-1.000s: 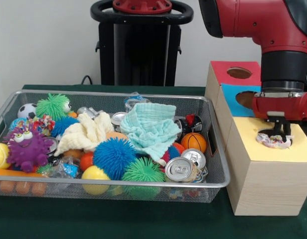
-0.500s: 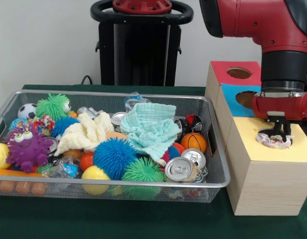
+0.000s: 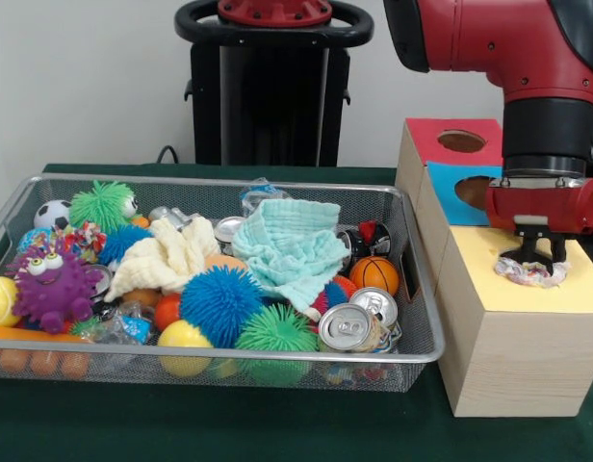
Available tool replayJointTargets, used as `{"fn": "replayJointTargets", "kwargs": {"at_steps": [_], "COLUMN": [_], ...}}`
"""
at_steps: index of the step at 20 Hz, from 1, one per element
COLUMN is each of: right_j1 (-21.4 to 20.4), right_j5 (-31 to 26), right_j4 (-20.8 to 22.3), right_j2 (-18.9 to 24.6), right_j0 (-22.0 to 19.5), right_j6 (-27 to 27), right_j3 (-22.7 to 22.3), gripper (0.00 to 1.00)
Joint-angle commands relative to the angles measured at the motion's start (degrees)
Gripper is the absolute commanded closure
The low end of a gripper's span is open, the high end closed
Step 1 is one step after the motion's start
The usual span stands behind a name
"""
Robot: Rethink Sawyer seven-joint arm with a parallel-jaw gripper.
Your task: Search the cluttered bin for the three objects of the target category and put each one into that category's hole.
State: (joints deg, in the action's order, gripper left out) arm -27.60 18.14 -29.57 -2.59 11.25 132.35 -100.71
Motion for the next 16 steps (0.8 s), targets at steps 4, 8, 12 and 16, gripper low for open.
{"fn": "replayJointTargets", "kwargs": {"at_steps": [4,8,12,16], "right_j1": [7.41,6.94,5.50,1.88], "right_j5": [-3.28,-4.43,-9.28,-19.21], "right_j4": [0.67,0.81,0.58,-1.38], "right_j2": [1.98,2.35,2.19,-1.57], "right_j0": [-0.58,-1.09,-1.60,0.39], "right_j6": [6.62,6.53,5.08,3.11], "right_j3": [-0.79,-1.07,-1.53,-1.44], "gripper": [0.00,0.00,0.00,0.00]}}
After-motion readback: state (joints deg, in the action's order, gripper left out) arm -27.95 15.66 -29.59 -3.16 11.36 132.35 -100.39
